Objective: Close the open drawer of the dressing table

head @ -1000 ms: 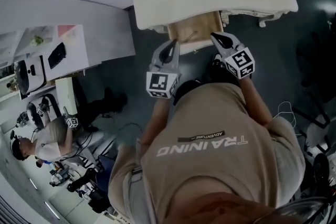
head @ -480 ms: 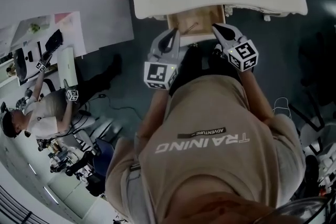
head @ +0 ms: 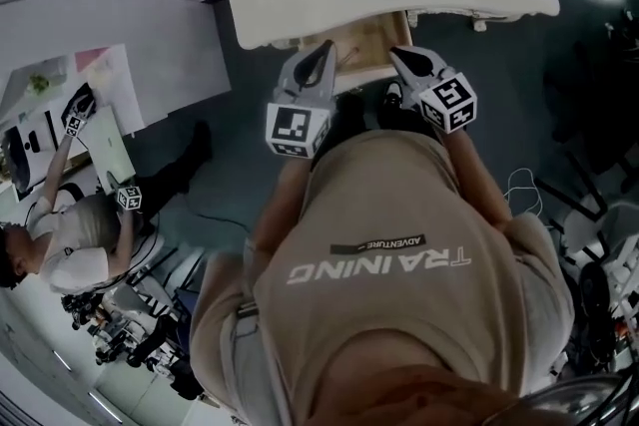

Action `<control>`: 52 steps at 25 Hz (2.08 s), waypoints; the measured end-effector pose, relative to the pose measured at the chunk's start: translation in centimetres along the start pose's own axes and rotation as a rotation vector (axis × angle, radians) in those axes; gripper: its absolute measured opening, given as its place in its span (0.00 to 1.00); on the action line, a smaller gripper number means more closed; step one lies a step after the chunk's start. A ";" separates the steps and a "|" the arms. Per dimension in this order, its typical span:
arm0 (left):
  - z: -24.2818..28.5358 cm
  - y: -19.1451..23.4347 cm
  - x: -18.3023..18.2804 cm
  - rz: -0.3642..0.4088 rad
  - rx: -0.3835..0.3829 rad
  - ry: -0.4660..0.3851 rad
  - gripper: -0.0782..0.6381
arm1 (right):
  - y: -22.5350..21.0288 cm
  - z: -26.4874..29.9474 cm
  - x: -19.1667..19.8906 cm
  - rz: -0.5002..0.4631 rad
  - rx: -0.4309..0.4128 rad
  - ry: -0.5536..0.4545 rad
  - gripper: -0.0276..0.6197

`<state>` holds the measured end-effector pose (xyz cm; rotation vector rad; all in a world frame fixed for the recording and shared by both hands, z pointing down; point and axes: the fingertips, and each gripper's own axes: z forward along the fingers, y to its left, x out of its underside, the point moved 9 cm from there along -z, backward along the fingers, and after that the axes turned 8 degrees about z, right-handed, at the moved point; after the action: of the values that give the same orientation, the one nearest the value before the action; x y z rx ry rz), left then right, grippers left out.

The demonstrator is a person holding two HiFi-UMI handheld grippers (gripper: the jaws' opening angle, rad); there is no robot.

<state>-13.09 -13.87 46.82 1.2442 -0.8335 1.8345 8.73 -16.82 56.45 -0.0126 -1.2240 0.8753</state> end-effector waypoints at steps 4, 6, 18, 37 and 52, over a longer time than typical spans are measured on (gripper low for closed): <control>-0.7 2.9 1.4 -0.017 0.021 -0.024 0.10 | 0.3 3.0 1.2 -0.106 0.098 0.042 0.05; -0.7 4.3 2.2 -0.021 0.043 -0.025 0.10 | 0.1 4.4 2.8 -0.117 0.145 0.105 0.05; 2.6 10.9 6.1 -0.054 0.195 -0.076 0.10 | -0.9 6.4 13.9 0.157 0.288 0.425 0.05; 5.0 15.2 4.6 -0.032 0.036 0.034 0.10 | -7.7 11.8 17.9 0.402 0.087 0.718 0.05; 11.8 16.4 -0.1 0.026 -0.047 0.052 0.10 | -17.4 13.4 12.9 0.375 -0.024 0.597 0.05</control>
<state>-21.80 -32.00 48.82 1.1565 -0.8624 1.8498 8.67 -26.95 79.79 -0.5028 -0.6750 1.0808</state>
